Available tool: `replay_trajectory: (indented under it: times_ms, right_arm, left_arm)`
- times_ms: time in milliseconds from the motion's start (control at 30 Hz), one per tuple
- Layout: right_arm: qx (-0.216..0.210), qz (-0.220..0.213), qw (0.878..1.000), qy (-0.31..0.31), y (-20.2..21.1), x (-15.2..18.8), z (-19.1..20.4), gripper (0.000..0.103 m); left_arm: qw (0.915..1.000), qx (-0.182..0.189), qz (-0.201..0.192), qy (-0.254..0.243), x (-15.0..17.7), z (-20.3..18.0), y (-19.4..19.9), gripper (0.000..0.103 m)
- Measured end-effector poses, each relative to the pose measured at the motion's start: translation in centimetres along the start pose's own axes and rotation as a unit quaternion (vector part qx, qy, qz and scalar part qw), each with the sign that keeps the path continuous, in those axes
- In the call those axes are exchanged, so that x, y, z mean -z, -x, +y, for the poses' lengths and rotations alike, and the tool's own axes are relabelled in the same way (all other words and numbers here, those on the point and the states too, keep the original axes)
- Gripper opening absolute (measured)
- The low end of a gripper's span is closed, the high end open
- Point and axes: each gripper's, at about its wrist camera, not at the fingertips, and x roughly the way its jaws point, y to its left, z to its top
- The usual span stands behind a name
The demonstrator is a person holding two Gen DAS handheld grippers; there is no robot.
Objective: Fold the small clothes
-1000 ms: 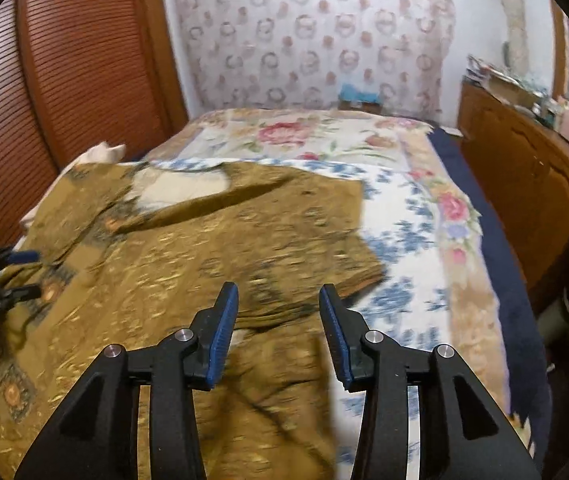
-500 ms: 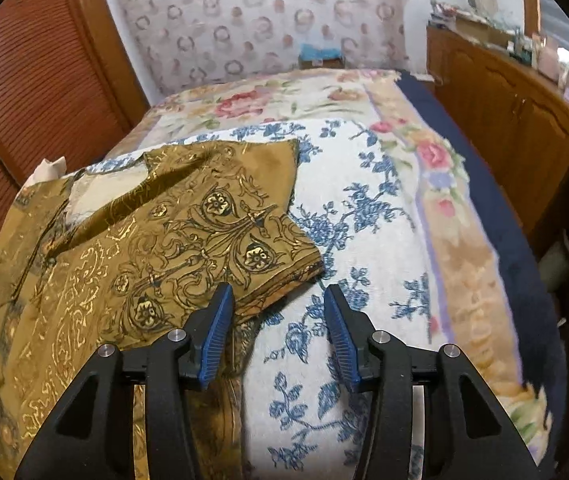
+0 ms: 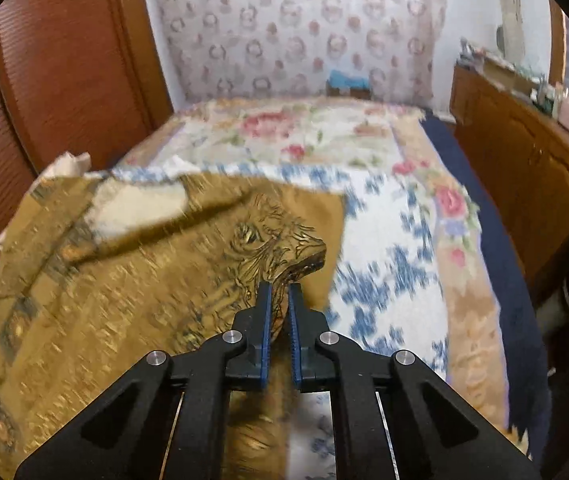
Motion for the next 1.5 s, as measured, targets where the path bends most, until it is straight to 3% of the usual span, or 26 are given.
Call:
replay_trajectory:
  times_ms: [367,400,467,533,733,1033,1233,1400,1500]
  right_arm:
    - [-0.063,-0.029,0.997,0.032,0.2,-3.2,5.7,0.006]
    - [-0.066,-0.036,0.997,0.026,0.4,-3.4,6.0,0.009]
    - [-0.079,-0.045,0.996,0.009,0.8,-3.6,6.0,0.036]
    - [-0.075,-0.055,0.996,0.007,1.2,-3.8,5.9,0.042]
    - [0.002,-0.029,0.999,0.026,0.6,-3.1,4.2,0.043]
    - [0.029,0.066,0.997,0.037,-4.0,1.0,0.9,0.043]
    - [0.032,0.062,0.997,0.038,-4.3,1.8,0.7,0.043]
    - [0.032,0.05,0.998,0.034,-4.0,2.1,0.7,0.044]
    - [0.031,0.05,0.998,0.033,-4.0,2.1,0.6,0.044]
  left_arm:
    - [0.9998,-0.009,-0.011,0.012,-0.3,1.2,0.8,0.087]
    - [0.9998,-0.01,-0.012,0.012,-0.3,1.3,0.8,0.087]
    - [0.9998,-0.012,-0.013,0.013,-0.4,1.7,0.9,0.087]
    - [0.9996,-0.016,-0.015,0.015,-0.6,2.3,0.9,0.087]
    - [0.9989,-0.034,-0.027,0.02,-1.6,4.5,1.0,0.087]
    - [0.9967,-0.057,-0.037,0.044,-3.5,9.9,0.5,0.083]
    - [0.9934,-0.099,-0.026,0.052,-4.6,13.3,-0.5,0.082]
    - [0.9916,-0.111,-0.015,0.065,-5.6,15.8,-2.1,0.082]
    - [0.9909,-0.112,-0.005,0.075,-6.1,17.1,-3.3,0.074]
